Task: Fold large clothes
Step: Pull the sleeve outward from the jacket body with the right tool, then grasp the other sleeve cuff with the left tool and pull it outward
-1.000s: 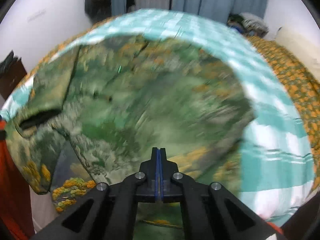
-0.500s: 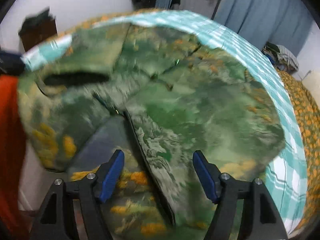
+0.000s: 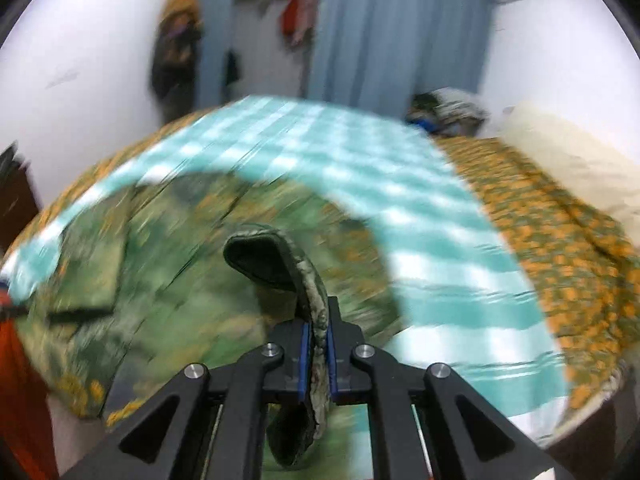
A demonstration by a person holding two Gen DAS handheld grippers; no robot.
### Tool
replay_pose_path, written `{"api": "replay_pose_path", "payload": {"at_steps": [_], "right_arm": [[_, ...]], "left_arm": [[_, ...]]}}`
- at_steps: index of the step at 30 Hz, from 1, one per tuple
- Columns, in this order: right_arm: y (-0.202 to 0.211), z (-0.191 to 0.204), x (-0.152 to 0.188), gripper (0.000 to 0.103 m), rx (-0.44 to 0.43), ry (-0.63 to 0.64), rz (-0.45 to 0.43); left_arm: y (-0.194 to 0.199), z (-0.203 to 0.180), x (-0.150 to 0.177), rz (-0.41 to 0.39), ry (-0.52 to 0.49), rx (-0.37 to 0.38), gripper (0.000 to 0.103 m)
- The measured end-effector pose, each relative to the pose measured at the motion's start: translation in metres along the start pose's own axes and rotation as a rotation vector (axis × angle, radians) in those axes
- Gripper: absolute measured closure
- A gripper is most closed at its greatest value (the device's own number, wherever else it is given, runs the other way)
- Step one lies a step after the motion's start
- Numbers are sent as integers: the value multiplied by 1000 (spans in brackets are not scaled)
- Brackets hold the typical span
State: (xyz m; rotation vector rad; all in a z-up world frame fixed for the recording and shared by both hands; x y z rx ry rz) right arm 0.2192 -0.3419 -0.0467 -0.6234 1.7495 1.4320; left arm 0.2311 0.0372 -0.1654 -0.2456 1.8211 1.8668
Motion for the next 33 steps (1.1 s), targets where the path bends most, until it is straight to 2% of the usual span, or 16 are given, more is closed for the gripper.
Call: {"api": "replay_pose_path", "payload": {"at_steps": [1, 4, 7, 11, 15, 17, 18, 19, 20, 24, 27, 30, 32, 33], "right_arm": [[4, -26, -15, 96, 58, -8, -27], [2, -84, -38, 96, 158, -65, -48], [-3, -148, -41, 96, 245, -149, -29], [-25, -219, -18, 96, 325, -271, 39], [-59, -274, 21, 95, 371, -408, 122], [-64, -288, 41, 88, 399, -430, 150], [-66, -293, 50, 82, 421, -430, 163], [-66, -297, 57, 68, 444, -434, 169], [-61, -301, 61, 58, 451, -440, 163], [-43, -294, 71, 57, 457, -443, 138], [-24, -265, 63, 56, 415, -404, 95], [-6, -226, 53, 50, 355, -343, 39], [3, -196, 47, 48, 304, -308, 9], [9, -177, 45, 47, 271, -281, -7]], "left_arm": [[0, 3, -1, -3, -14, -11, 0], [1, 14, -5, -15, -49, -34, 0], [-2, 26, -10, -8, -93, -64, 0], [-2, 32, -23, -15, -174, -100, 0], [-4, 23, -35, -32, -282, -86, 0], [-10, 15, -38, -34, -348, -55, 0], [-13, 11, -38, -28, -373, -48, 0], [-18, 6, -39, -18, -411, -31, 0], [-21, 0, -38, -10, -437, -14, 0], [-46, -29, -32, 30, -606, 21, 0], [-72, -49, -29, 12, -738, -1, 0], [-102, -47, -32, 43, -765, -44, 0], [-116, -40, -36, 68, -721, -3, 3], [-119, -36, -38, 78, -679, 48, 17]]}}
Point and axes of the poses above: each gripper's, at about its wrist camera, not at the fingertips, and y roughly against the way its jaws point, z to its left, x to its underside, the point moved 8 cm from there along -y, roughly the way its jaws point, and after that the axes turned 11 degrees about -y, right-handed, at the moved point
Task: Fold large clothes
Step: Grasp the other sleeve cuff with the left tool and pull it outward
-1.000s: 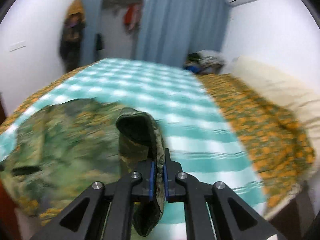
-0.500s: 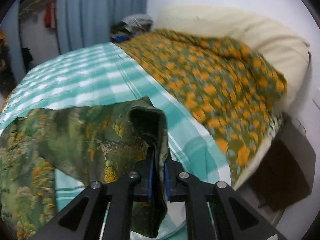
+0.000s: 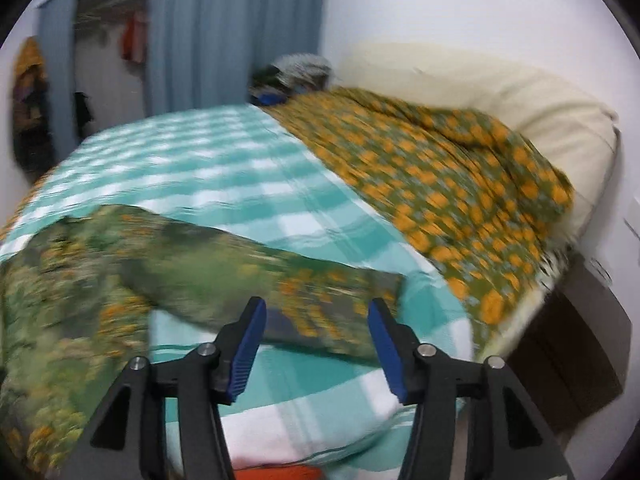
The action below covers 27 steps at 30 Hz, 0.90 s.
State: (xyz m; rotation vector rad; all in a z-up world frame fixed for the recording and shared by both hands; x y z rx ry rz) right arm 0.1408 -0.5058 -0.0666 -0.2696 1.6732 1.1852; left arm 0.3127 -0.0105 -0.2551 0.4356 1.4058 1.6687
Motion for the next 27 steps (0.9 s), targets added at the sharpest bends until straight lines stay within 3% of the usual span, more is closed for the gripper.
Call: {"api": "replay_pose_path", "payload": {"at_steps": [2, 3, 4, 6, 9, 12, 15, 21, 27], "right_arm": [[15, 29, 8, 46, -56, 46, -17], [21, 43, 13, 46, -80, 67, -26], [27, 57, 17, 46, -103, 88, -35], [37, 83, 26, 45, -141, 122, -52], [45, 115, 39, 45, -200, 134, -48], [53, 147, 48, 45, -269, 143, -35], [62, 170, 54, 45, -300, 177, -50], [69, 197, 63, 45, -340, 229, -51], [76, 207, 70, 45, -358, 255, -31]], "left_arm": [[-1, 3, 3, -9, 63, 91, 48], [2, 6, 4, -20, 94, 141, 72], [6, 7, 6, -28, 118, 173, 88], [18, 15, 8, -54, 141, 181, 92], [59, 46, 14, -154, 250, 170, 92], [108, 104, 36, -255, 405, 91, 92], [148, 172, 82, -316, 600, -16, 92], [151, 262, 195, -247, 941, -185, 93], [110, 284, 265, -116, 1082, -258, 92]]}}
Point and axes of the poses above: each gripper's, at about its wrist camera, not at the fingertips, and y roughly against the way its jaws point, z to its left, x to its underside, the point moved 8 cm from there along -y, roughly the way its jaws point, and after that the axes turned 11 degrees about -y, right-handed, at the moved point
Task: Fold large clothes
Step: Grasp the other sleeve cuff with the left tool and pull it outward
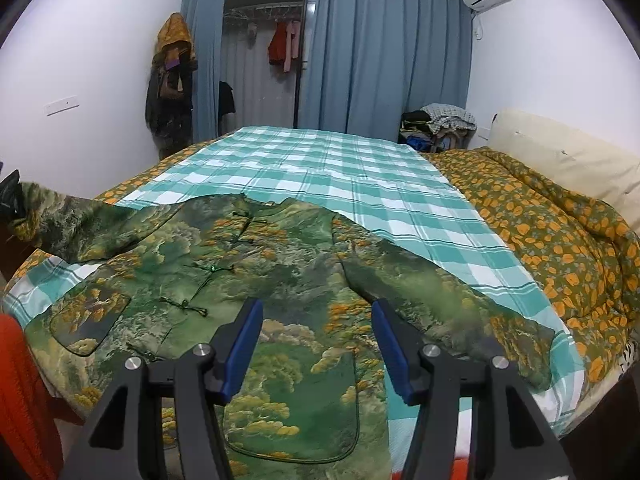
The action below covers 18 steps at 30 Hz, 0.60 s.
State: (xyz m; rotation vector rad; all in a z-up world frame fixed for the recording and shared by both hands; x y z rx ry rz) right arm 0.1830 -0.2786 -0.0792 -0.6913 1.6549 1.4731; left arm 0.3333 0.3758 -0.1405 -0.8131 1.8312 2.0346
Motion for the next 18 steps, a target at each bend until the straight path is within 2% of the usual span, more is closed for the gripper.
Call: {"api": "replay_pose_path", "payload": {"at_steps": [2, 5, 6, 7, 9, 11, 13, 15, 18], "right_arm": [[2, 1, 1, 45, 3, 15, 3], [5, -1, 1, 45, 13, 29, 12], [5, -2, 1, 45, 17, 33, 14], [6, -5, 1, 45, 26, 39, 19], [6, -9, 1, 45, 37, 49, 29], [2, -17, 3, 36, 57, 60, 45], [-7, -28, 8, 31, 74, 67, 88], [-19, -40, 17, 31, 81, 64, 143], [-40, -60, 34, 31, 78, 17, 259]], "left_arm": [[-12, 9, 10, 23, 22, -23, 90], [-13, 27, 28, 40, 59, -57, 74], [-14, 33, 33, 44, 82, -81, 60], [-13, 34, 37, 54, 94, -60, 41], [-11, 40, 48, 66, 119, -69, 33], [-10, 36, 58, 86, 106, -52, 33], [-4, 19, 66, 104, 85, 20, 33], [4, -17, 75, 134, 42, 151, 32], [16, -88, 95, 187, -69, 345, 24]]}}
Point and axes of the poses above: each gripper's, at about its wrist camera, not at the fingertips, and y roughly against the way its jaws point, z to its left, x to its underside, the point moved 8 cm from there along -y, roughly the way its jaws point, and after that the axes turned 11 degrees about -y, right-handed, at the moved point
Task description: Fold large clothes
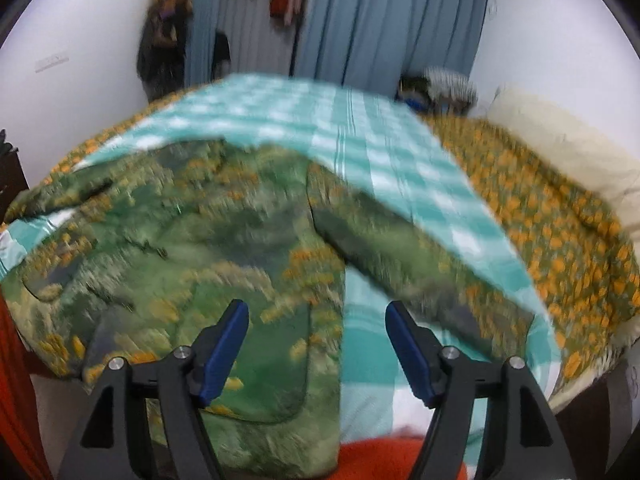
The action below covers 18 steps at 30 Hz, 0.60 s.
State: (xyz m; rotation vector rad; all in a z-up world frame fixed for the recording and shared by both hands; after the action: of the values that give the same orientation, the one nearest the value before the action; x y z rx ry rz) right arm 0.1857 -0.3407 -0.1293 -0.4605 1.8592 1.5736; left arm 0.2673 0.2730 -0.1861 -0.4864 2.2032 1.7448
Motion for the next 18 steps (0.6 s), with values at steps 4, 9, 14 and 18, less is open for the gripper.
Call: {"api": "replay_pose_path", "payload": {"at_steps": [4, 9, 14, 18], "right_arm": [[-39, -21, 22, 31, -29, -85, 183], [-80, -33, 57, 31, -52, -110, 397], [-100, -29, 80, 31, -140, -145, 506], [-100, -15, 82, 69, -176, -102, 495]], "left_arm": [[-38, -80, 32, 130, -162, 105, 22], [-71, -108, 54, 237, -176, 122, 22], [-72, -121, 65, 269, -183, 192, 58], [-69, -127, 70, 265, -203, 196, 88]]}}
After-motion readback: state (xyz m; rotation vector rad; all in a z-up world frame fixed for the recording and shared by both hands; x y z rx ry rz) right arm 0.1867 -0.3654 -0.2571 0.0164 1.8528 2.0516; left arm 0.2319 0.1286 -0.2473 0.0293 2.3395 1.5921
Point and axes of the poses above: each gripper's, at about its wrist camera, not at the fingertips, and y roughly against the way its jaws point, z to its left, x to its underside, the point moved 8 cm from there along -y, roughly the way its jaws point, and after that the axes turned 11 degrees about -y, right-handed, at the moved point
